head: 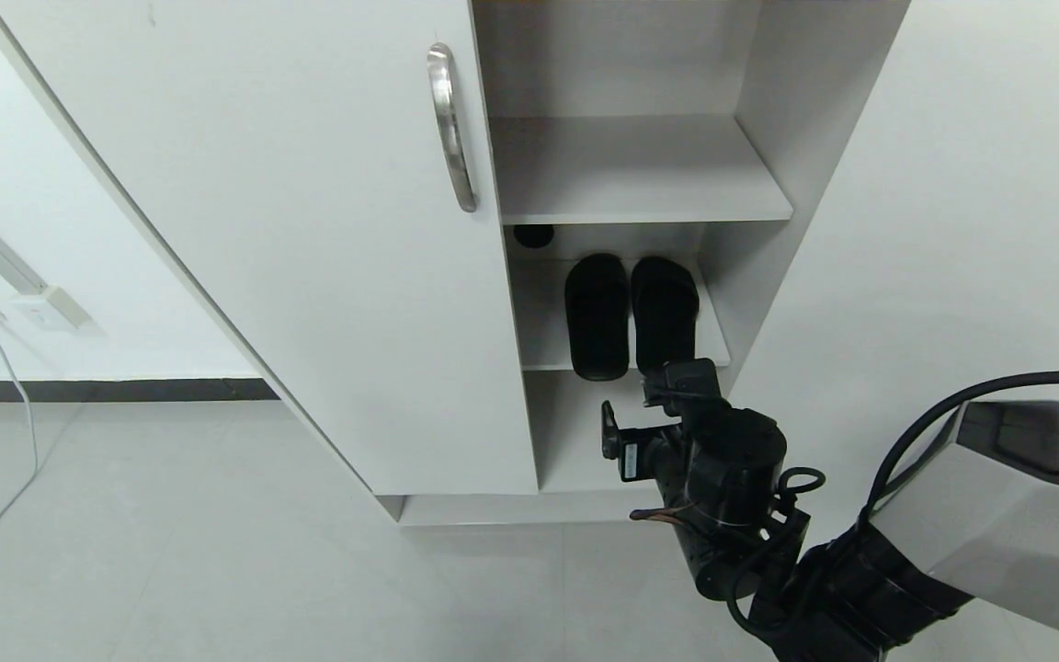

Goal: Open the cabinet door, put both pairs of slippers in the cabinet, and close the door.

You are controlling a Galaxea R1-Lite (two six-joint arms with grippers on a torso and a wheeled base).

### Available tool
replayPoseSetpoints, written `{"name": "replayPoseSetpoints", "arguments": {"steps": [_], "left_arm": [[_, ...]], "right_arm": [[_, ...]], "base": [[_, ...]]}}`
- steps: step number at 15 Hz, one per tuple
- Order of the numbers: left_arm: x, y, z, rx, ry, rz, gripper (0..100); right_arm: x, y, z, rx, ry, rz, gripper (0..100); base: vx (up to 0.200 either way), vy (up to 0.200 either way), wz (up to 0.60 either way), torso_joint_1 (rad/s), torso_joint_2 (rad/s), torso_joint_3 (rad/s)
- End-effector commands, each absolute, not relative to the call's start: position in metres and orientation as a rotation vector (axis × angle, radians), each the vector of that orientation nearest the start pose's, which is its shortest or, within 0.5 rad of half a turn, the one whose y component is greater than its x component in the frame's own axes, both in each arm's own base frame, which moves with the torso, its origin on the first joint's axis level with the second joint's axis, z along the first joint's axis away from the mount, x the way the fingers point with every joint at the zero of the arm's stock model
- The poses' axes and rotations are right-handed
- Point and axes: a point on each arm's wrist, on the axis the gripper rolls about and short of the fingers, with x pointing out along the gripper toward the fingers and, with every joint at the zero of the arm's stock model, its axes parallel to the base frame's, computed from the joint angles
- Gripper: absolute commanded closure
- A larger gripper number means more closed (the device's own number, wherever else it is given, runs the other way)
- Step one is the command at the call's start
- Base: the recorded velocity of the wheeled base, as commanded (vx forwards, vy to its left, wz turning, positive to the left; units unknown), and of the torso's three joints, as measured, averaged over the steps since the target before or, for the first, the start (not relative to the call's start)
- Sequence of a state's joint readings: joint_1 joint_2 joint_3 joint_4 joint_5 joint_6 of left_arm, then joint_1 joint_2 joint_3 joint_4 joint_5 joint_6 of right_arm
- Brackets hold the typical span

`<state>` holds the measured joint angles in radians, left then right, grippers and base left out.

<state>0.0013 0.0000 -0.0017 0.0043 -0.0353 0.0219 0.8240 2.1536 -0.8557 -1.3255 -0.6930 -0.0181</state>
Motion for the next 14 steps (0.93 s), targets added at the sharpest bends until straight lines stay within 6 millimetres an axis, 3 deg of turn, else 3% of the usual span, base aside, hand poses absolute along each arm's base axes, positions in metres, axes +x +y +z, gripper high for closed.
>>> {"name": "replayPoseSetpoints", "arguments": {"steps": [1,8,14], "left_arm": [[-0.0228,-0.0008,0.0755,0.023,0.004,-0.034,100],[-0.0228,-0.0008,0.0755,0.023,0.004,-0.034,100],[-0.0228,-0.0008,0.0755,0.023,0.004,-0.034,100]], "right_arm": [[0.2702,0.2706,0.1044,-0.001,-0.019,0.130,0],[0.2699,0.2711,0.1038,-0.003,-0.018,0.132,0],[0.2703,0.2707,0.1041,0.000,-0.020,0.130,0]], "base": [[0.000,0.000,0.00,0.000,0.00,0.000],[0.000,0.000,0.00,0.001,0.00,0.011],[0.000,0.000,0.00,0.003,0.00,0.189]]}}
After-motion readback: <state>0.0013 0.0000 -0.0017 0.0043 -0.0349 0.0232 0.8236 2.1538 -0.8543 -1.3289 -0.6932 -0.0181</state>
